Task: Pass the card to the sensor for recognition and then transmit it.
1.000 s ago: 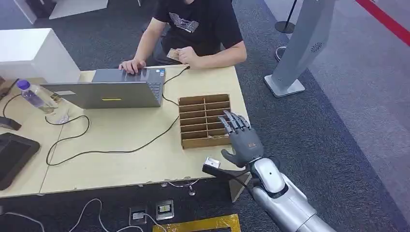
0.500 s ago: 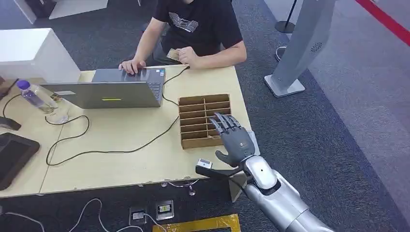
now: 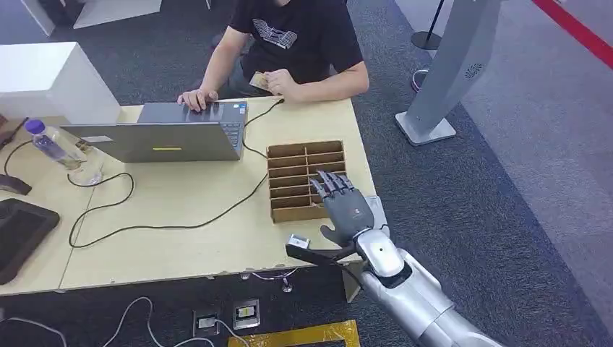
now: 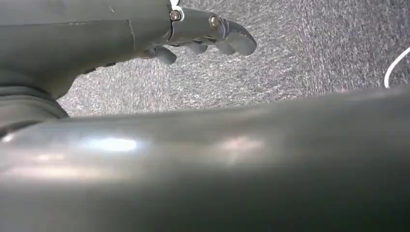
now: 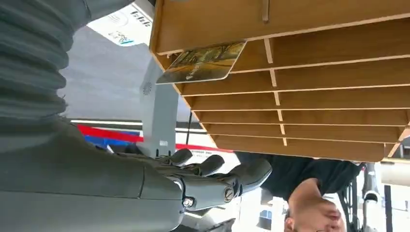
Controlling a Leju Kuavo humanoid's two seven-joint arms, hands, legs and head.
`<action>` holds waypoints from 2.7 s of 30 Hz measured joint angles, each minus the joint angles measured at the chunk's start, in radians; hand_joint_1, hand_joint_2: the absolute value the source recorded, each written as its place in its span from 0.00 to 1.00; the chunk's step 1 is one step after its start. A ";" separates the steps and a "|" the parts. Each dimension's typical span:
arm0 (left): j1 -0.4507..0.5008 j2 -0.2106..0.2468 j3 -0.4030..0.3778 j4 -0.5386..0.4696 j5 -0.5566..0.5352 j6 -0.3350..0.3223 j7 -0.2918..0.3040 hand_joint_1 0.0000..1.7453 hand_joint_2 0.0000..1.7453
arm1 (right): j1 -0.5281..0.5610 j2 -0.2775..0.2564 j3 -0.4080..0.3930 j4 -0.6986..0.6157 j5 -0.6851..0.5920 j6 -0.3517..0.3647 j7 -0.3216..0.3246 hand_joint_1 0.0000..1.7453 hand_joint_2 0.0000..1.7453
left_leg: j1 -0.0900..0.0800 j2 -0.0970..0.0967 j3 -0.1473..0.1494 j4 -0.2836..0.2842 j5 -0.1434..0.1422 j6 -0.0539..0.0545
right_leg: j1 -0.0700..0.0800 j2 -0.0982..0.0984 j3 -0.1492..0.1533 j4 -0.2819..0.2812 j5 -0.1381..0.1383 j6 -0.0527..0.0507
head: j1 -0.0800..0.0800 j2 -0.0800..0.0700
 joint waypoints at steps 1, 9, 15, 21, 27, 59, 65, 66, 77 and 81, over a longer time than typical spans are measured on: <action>0.000 0.000 0.000 0.000 0.001 0.000 0.000 0.00 0.00 | 0.000 0.002 0.001 0.003 0.003 -0.006 0.001 0.00 1.00 | 0.000 0.000 0.000 0.000 0.000 0.000 | 0.000 0.000 0.000 0.000 0.000 0.000 | 0.000 0.000; 0.000 0.000 -0.001 0.000 0.006 0.000 0.000 0.00 0.00 | -0.014 0.015 0.006 0.025 0.006 -0.033 -0.005 0.00 1.00 | 0.000 0.000 0.000 0.000 0.000 0.000 | 0.000 0.000 0.000 0.000 0.000 0.000 | 0.000 0.000; 0.000 0.000 -0.001 0.000 0.010 0.000 0.000 0.00 0.00 | -0.017 0.021 0.007 0.042 0.006 -0.032 -0.008 0.00 1.00 | 0.000 0.000 0.000 0.000 0.000 0.000 | 0.000 0.000 0.000 0.000 0.000 0.000 | 0.000 0.000; 0.000 0.000 -0.002 0.000 0.010 0.000 0.000 0.00 0.00 | -0.017 0.035 0.008 0.061 0.010 -0.029 -0.021 0.00 1.00 | 0.000 0.000 0.000 0.000 0.000 0.000 | 0.000 0.000 0.000 0.000 0.000 0.000 | 0.000 0.000; 0.000 0.000 -0.002 0.000 0.012 0.000 0.000 0.00 0.00 | -0.029 0.045 0.009 0.093 0.006 -0.037 -0.035 0.00 1.00 | 0.000 0.000 0.000 0.000 0.000 0.000 | 0.000 0.000 0.000 0.000 0.000 0.000 | 0.000 0.000; 0.001 0.000 -0.003 0.000 0.019 0.000 0.000 0.00 0.00 | -0.034 0.055 0.007 0.171 0.013 -0.094 0.037 0.00 1.00 | 0.000 0.000 0.000 0.000 0.000 0.000 | 0.000 0.000 0.000 0.000 0.000 0.000 | 0.000 0.000; 0.001 0.000 -0.011 0.000 0.019 -0.001 0.000 0.00 0.00 | -0.034 0.052 0.007 0.171 0.010 -0.086 0.040 0.00 1.00 | 0.000 0.000 0.000 0.000 0.000 0.000 | 0.000 0.000 0.000 0.000 0.000 0.000 | 0.000 0.000; 0.001 0.000 -0.013 0.000 0.019 -0.003 0.000 0.00 0.00 | -0.034 0.052 0.007 0.171 0.006 -0.081 0.040 0.00 1.00 | 0.000 0.000 0.000 0.000 0.000 0.000 | 0.000 0.000 0.000 0.000 0.000 0.000 | 0.000 0.000; 0.001 0.000 -0.027 0.000 0.013 -0.009 0.000 0.00 0.00 | -0.033 0.047 0.007 0.159 -0.014 -0.041 0.004 0.95 1.00 | 0.000 0.000 0.000 0.000 0.000 0.000 | 0.000 0.000 0.000 0.000 0.000 0.000 | 0.000 0.000; 0.001 0.000 -0.028 0.000 0.011 -0.010 -0.003 0.00 0.00 | -0.033 0.044 0.007 0.159 -0.020 -0.041 -0.003 1.00 1.00 | 0.000 0.000 0.000 0.000 0.000 0.000 | 0.000 0.000 0.000 0.000 0.000 0.000 | 0.000 0.000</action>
